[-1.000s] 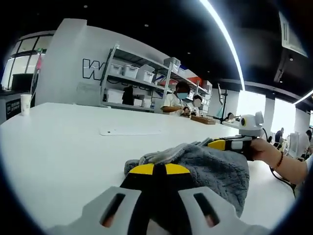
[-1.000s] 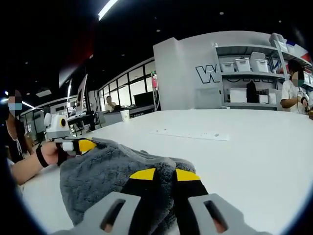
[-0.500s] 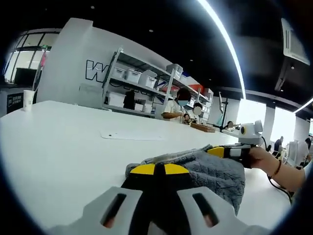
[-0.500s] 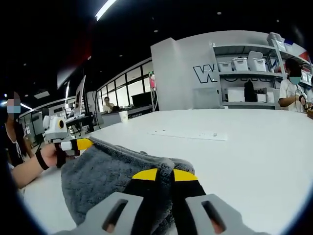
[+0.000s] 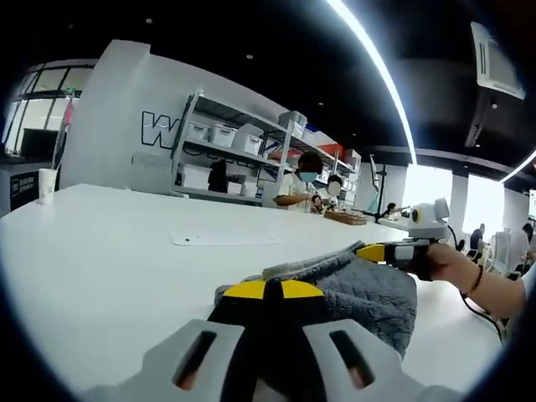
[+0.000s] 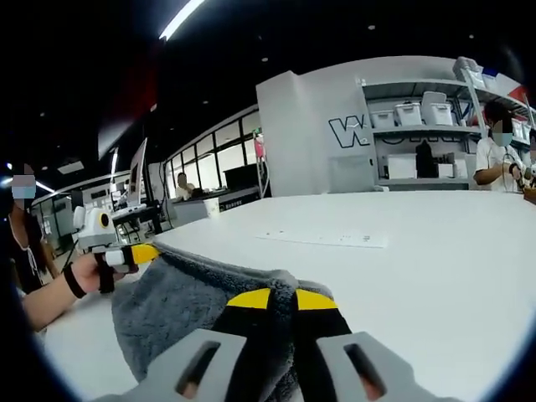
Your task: Open the folded towel by lifting each exposed corner and separating the folded layers until the towel lies flat within the target outline without major curled edges
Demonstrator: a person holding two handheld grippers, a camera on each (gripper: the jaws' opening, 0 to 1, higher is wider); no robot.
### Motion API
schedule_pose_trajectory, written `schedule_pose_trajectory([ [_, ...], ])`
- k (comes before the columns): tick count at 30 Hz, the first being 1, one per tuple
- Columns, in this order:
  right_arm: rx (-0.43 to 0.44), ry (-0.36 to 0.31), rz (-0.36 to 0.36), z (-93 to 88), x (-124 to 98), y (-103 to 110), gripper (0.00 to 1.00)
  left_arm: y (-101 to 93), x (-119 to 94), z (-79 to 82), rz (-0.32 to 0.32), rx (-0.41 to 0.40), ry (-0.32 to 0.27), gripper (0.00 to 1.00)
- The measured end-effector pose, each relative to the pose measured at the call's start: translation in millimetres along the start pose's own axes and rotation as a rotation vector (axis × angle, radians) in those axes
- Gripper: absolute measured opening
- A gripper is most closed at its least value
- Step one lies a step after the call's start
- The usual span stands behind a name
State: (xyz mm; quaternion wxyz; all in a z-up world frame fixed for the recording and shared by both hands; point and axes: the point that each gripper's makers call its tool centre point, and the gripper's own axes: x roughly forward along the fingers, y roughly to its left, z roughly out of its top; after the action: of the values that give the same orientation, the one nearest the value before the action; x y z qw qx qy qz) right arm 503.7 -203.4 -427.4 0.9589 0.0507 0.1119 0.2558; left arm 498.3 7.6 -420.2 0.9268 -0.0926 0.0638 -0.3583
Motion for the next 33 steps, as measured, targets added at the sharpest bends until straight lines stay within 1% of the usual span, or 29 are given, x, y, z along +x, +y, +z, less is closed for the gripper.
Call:
schedule_pose_trajectory([
  [13, -0.007, -0.018, -0.008, 7.4, -5.5, 2.9, 0.02, -6.5, -5.9, 7.4, -0.017, -0.002, -0.026, 0.02],
  [17, -0.022, -0.018, -0.008, 7.7, -7.0, 4.8, 0.02, -7.4, -7.4, 8.9, -0.012, 0.017, -0.03, 0.02],
  [20, -0.024, -0.023, -0.01, 9.5, -9.9, 6.9, 0.02, -8.3, -8.1, 9.6, -0.013, 0.001, -0.036, 0.02],
  [23, -0.021, -0.029, -0.009, 12.1, -12.2, 7.3, 0.02, -8.8, -8.4, 9.9, -0.016, -0.002, -0.037, 0.02],
  [27, -0.012, -0.029, -0.008, 11.5, -14.1, 6.8, 0.02, -10.9, -9.3, 11.6, -0.021, 0.004, -0.032, 0.02],
  [29, -0.012, -0.033, -0.007, 11.7, -15.0, 7.8, 0.02, -11.4, -10.3, 14.4, -0.025, 0.004, -0.039, 0.02],
  [33, -0.011, -0.036, -0.009, 12.4, -16.4, 8.2, 0.02, -12.6, -11.0, 14.6, -0.027, 0.01, -0.038, 0.02],
])
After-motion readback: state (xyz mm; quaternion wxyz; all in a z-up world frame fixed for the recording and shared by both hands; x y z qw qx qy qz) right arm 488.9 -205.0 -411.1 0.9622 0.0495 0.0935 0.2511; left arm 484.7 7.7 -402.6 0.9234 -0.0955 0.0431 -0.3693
